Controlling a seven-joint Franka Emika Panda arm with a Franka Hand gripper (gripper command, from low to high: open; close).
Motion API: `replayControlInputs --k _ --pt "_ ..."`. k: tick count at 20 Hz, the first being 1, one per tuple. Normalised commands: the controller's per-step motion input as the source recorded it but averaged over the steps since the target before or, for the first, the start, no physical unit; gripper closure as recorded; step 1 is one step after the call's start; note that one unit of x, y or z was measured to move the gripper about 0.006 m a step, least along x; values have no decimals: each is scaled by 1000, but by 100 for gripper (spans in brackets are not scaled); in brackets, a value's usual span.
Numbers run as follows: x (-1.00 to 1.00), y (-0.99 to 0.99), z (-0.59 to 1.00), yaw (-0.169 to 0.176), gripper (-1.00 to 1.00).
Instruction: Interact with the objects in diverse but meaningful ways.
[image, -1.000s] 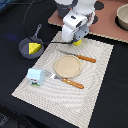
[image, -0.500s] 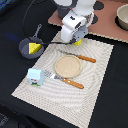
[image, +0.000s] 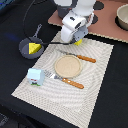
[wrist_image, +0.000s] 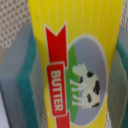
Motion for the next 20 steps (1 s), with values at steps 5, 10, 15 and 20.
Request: replayControlInputs --k 5,10,15,20 --pt "-406 -409 908 -4 100" --pt "-384 -474 898 0 100" --pt "-282 -511 709 0 100" --pt "-333 -723 270 1 100"
